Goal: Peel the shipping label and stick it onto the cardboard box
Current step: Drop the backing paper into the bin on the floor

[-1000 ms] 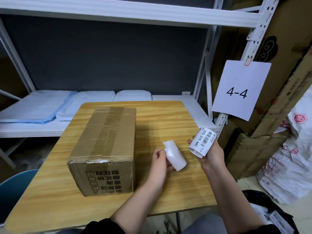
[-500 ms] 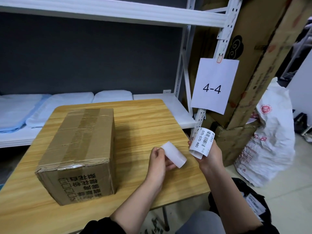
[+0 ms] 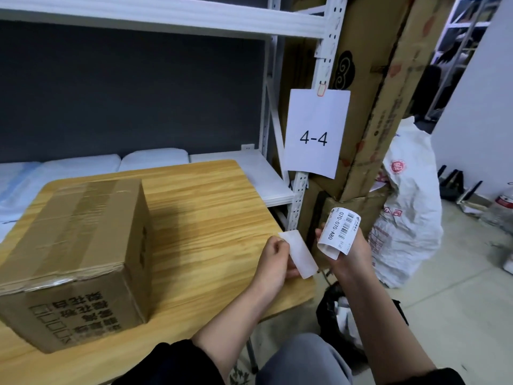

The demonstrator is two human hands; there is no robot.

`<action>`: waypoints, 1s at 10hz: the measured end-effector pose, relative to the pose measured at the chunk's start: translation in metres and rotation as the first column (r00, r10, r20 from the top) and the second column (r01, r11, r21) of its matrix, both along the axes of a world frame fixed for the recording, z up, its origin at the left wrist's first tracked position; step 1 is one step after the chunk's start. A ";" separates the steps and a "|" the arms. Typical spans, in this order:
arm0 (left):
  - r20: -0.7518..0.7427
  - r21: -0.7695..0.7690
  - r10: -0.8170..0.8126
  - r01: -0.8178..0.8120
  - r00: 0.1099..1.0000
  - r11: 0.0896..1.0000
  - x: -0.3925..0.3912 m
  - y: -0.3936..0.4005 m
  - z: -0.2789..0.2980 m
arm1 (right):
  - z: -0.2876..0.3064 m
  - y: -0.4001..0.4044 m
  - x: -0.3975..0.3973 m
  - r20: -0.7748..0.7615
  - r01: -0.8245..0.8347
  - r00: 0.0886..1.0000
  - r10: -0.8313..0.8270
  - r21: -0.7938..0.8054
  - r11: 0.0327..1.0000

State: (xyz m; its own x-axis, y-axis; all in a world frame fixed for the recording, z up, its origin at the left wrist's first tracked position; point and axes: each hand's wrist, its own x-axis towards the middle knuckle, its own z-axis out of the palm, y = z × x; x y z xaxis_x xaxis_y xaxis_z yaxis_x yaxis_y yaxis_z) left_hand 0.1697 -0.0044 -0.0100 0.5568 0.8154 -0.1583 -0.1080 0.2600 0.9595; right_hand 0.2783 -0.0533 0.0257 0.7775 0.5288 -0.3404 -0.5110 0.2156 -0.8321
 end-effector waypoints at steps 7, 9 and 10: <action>-0.593 0.097 -0.351 0.497 0.725 0.862 0.159 -0.050 -0.072 | -0.056 -0.093 0.120 -0.002 0.177 0.984 -0.179 -0.117 0.977; -0.773 0.099 -0.311 0.590 0.553 0.801 0.190 -0.041 -0.110 | -0.083 -0.096 0.148 0.067 0.135 0.991 -0.120 -0.314 0.940; -0.830 0.117 -0.271 0.627 0.487 0.770 0.203 -0.037 -0.123 | -0.103 -0.097 0.162 0.042 0.142 0.990 -0.136 -0.353 0.925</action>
